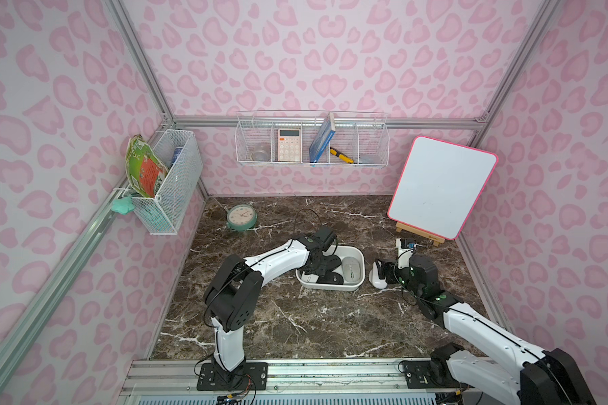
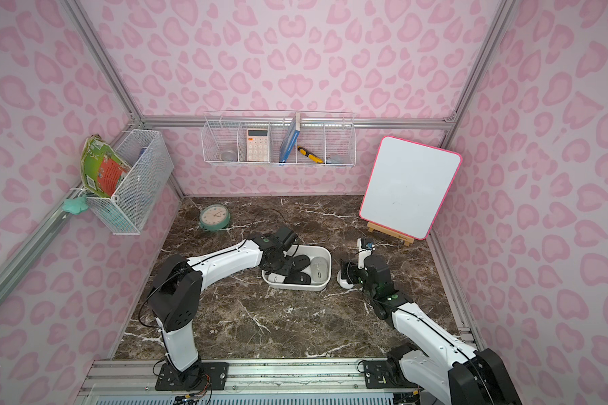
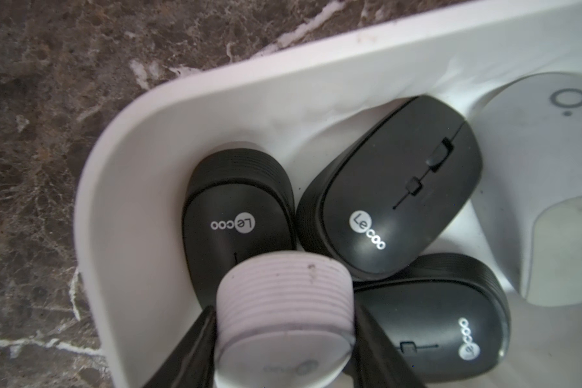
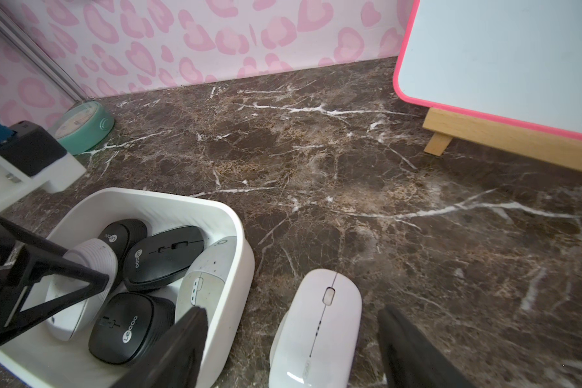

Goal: Take out the mouse from the storage box
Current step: Pick up the mouse from the storage box, then place the mouse at the center of the board.

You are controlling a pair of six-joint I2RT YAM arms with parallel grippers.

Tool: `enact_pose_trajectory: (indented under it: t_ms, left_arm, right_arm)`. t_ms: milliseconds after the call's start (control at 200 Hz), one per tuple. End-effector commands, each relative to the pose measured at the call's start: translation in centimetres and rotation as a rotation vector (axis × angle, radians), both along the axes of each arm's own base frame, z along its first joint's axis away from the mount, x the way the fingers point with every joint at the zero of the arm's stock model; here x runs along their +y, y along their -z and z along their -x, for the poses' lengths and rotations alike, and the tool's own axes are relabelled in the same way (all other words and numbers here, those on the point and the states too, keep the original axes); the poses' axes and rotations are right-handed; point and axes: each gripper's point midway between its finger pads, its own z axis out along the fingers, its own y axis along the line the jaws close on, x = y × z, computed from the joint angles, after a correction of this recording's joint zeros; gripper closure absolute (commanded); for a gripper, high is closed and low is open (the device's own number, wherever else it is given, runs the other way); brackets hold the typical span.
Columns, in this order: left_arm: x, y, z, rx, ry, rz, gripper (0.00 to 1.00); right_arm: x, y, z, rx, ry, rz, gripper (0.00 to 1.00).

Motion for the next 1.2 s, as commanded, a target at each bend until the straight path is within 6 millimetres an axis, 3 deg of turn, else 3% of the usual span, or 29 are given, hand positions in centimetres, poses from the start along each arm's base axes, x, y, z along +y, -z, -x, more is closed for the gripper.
enact_pose_trajectory:
  t_ms: [0,250,535,705,865,1030,1195]
  left_arm:
    - [-0.3,-1.1,0.0,-0.016,-0.002,0.031,0.57]
    - [-0.6,-2.1,0.1,-0.023,-0.018,0.07,0.57]
    - [-0.5,-6.0,-0.2,-0.044,-0.049,0.174,0.6]
    - [2.1,-7.6,-0.8,-0.036,-0.143,0.228,0.62]
    - [6.0,-7.6,-1.5,-0.004,-0.274,0.267,0.62]
    - [9.2,-6.3,-1.9,0.031,-0.39,0.263,0.61]
    - [10.7,-4.4,-2.2,0.082,-0.458,0.273,0.61]
  right_arm:
    - [0.2,-0.7,-0.2,-0.015,-0.002,-0.014,0.18]
    - [0.2,-0.8,-0.1,-0.01,-0.005,-0.019,0.18]
    - [0.2,-1.0,0.2,-0.009,-0.007,-0.027,0.18]
    - [0.2,-1.2,0.3,-0.007,-0.009,-0.03,0.18]
    - [0.2,-1.2,0.4,-0.004,-0.01,-0.033,0.18]
    - [0.3,-1.4,0.5,-0.002,-0.014,-0.038,0.18]
    - [0.2,-1.4,0.6,0.002,-0.013,-0.034,0.18]
